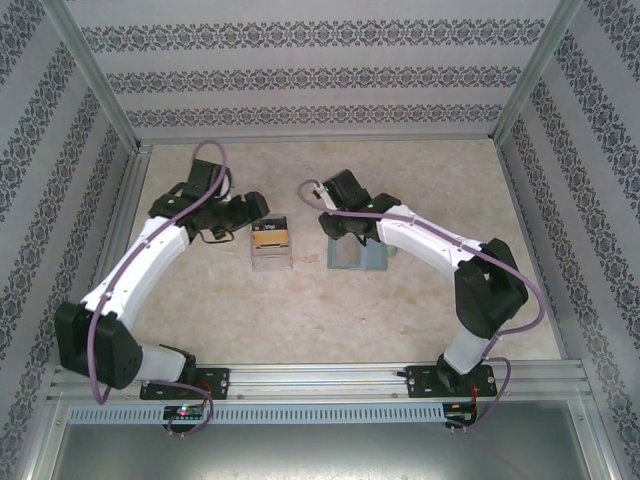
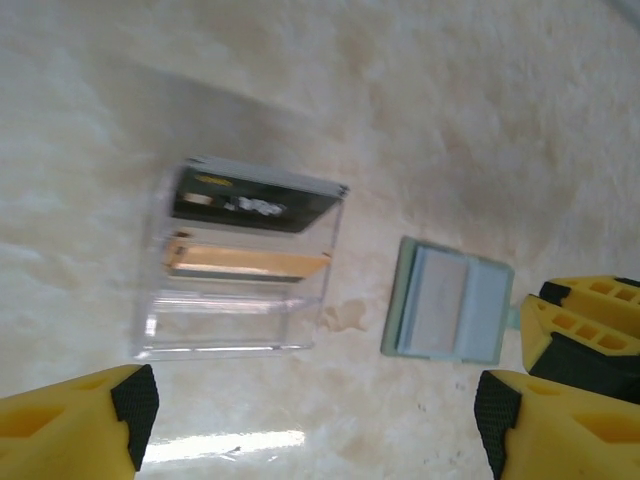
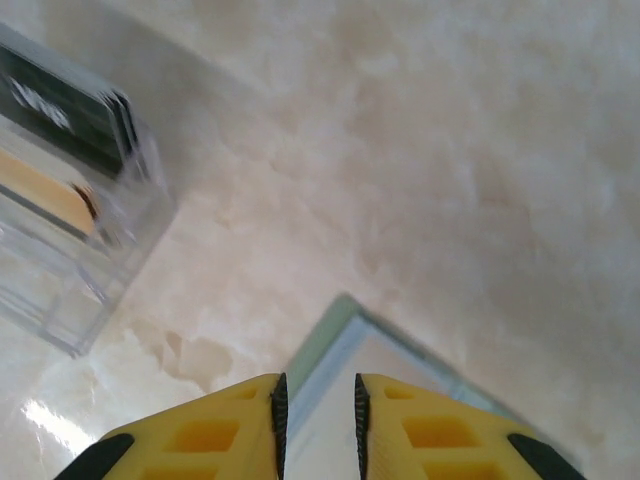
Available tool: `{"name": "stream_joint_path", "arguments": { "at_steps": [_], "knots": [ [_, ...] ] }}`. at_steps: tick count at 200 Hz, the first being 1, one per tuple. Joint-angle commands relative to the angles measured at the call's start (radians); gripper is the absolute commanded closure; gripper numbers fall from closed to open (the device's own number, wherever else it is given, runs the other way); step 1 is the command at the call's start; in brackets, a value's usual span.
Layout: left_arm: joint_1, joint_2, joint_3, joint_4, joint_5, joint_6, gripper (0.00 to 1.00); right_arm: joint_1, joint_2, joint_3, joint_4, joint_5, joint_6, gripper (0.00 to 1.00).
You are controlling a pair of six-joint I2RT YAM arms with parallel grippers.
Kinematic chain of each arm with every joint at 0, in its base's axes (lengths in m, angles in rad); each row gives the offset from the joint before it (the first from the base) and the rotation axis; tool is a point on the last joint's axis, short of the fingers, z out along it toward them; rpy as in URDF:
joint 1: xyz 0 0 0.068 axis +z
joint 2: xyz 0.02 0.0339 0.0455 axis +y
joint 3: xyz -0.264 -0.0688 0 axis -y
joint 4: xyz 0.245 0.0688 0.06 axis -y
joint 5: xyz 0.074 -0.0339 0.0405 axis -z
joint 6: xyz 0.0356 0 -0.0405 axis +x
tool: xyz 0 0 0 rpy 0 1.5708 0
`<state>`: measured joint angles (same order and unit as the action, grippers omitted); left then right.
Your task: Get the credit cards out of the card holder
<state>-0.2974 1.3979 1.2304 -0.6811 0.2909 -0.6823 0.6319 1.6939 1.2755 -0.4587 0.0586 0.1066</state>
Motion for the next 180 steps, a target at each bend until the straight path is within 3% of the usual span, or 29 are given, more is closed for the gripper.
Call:
{"name": "stream_joint_path", "arguments": {
  "at_steps": [1,38,100,180],
  "knots": [
    [-0.081,0.081,0.056,0.076,0.031,-0.023,0.20,-0.053,-0.063,-0.094,0.032,-0.046,0.186,0.73],
    [-0.189,0.254,0.141,0.097,0.053,-0.039,0.26,-0.153,-0.129,-0.250,0.056,-0.104,0.341,0.75],
    [-0.275,0.467,0.234,0.138,0.127,-0.053,0.43,-0.279,-0.121,-0.382,0.089,-0.189,0.414,0.81],
    [-0.327,0.648,0.320,0.144,0.187,-0.042,0.46,-0.337,-0.010,-0.386,0.121,-0.212,0.418,0.78]
  ]
}}
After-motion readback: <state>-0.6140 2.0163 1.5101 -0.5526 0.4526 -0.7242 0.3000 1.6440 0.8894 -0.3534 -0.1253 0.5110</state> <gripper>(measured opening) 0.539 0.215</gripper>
